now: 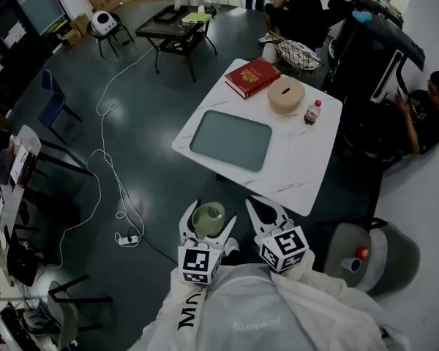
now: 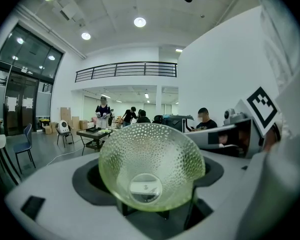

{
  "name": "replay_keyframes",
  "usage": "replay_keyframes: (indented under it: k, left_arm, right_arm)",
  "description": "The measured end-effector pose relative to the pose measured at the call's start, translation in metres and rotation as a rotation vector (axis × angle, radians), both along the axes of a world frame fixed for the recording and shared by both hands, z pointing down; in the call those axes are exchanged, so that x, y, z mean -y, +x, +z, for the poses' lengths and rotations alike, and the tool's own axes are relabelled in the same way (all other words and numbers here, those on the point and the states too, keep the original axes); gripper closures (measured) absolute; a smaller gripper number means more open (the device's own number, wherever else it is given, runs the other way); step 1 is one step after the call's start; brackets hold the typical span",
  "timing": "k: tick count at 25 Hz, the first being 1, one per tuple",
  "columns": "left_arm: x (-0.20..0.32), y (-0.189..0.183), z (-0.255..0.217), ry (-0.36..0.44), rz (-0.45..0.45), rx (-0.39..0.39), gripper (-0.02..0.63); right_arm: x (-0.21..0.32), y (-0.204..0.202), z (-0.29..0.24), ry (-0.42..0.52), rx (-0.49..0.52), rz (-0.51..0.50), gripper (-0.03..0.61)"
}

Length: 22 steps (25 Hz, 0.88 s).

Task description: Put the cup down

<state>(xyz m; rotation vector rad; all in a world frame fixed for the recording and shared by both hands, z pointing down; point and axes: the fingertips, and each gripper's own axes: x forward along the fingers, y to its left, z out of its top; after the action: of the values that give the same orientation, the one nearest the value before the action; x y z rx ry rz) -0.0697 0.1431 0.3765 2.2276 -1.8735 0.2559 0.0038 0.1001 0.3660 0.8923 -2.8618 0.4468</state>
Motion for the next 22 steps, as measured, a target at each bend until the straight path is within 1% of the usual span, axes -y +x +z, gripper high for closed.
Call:
replay_keyframes:
  k: [5,9,17,22]
  left_arm:
    - [0.016,-0.027,0.002,0.004,0.034,-0.006,0.192]
    - [0.027,-0.042,0.002,0.016,0.053,0.001,0.192]
    - [0.031,-0.043,0.003,0.020,0.089,-0.017,0.192]
    - [0.037,-0.049,-0.001,0.027,0.080,-0.027,0.192]
  right_arm:
    - [0.019,-0.022,-0.002,0.002,0.017,0.062,0.572]
    - [0.030,-0.030,-0.005,0.007,0.032,0.114,0.574]
    - [0.034,-0.028,-0.004,0.003,0.012,0.155,0.574]
    - [0.042,-0.034,-0.015,0.025,0.013,0.167,0.574]
